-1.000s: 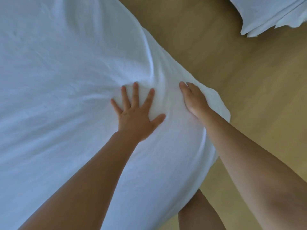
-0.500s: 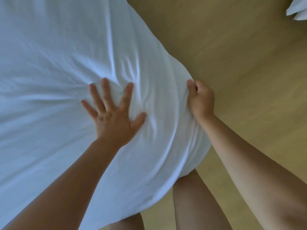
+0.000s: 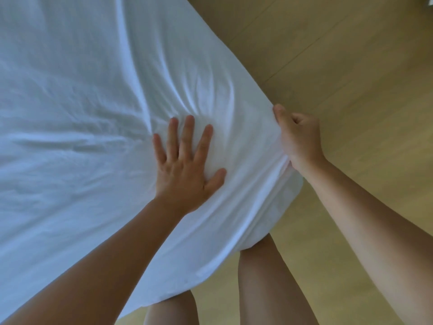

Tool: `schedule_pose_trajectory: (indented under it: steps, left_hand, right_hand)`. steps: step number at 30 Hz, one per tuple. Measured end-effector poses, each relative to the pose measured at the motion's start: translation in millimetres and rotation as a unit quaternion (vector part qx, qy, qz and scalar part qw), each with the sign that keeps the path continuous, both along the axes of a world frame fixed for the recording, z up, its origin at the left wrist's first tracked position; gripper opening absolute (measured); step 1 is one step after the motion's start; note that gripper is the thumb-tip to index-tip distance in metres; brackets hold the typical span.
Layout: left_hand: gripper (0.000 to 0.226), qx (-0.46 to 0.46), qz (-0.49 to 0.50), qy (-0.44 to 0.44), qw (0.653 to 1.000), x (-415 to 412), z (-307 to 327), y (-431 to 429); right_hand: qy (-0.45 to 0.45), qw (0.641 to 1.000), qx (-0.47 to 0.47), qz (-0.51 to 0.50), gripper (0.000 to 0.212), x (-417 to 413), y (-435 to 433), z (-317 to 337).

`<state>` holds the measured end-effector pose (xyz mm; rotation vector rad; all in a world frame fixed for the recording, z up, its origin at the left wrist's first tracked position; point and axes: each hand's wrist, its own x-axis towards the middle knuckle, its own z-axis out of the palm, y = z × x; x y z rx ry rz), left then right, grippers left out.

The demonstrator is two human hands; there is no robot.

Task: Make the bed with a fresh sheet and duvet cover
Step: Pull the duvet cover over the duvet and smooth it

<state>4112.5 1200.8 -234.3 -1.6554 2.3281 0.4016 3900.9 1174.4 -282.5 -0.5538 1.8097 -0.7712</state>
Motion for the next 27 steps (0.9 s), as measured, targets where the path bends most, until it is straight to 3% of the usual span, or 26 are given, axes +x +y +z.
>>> schedule_pose_trajectory:
  steps: [3, 8, 13, 16, 19, 21, 24, 27]
  left_hand:
    - [0.076, 0.005, -0.031, -0.004, 0.999, -2.6, 2.0, 2.5]
    - [0.064, 0.022, -0.179, 0.013, 0.984, -3.3, 2.3, 21.2]
    - [0.052, -0.012, -0.165, 0.019, 0.986, 0.8, -5.0, 25.0]
    - [0.045, -0.038, -0.153, 0.024, 0.987, -5.0, -10.5, 28.3]
    - [0.045, -0.037, -0.149, 0.021, 0.988, -7.4, -10.6, 26.9]
    - [0.047, -0.010, -0.155, 0.007, 0.988, -7.7, -8.8, 27.8]
    - [0.050, 0.019, -0.160, -0.032, 0.986, -9.4, -2.7, 27.0]
    - [0.051, 0.046, -0.154, -0.057, 0.985, -21.3, 2.9, 30.2]
  right_hand:
    - [0.007, 0.999, 0.008, 0.040, 0.060, -7.9, -0.1, -1.4]
    - [0.082, 0.980, 0.116, 0.139, 0.056, 21.7, 4.4, -44.7]
    - [0.132, 0.968, 0.157, 0.142, 0.042, 27.9, 38.4, -61.1]
    - [0.136, 0.952, 0.233, 0.142, 0.055, -9.3, 93.8, -59.3]
    - [0.066, 0.968, 0.192, 0.148, 0.041, -7.6, 125.2, -44.8]
    - [0.074, 0.978, 0.148, 0.124, 0.043, 4.7, 132.5, -37.3]
    - [0.119, 0.986, 0.104, 0.047, 0.047, 13.1, 135.6, -34.2]
    - [0.094, 0.990, 0.083, -0.070, 0.048, 12.1, 141.3, -29.7]
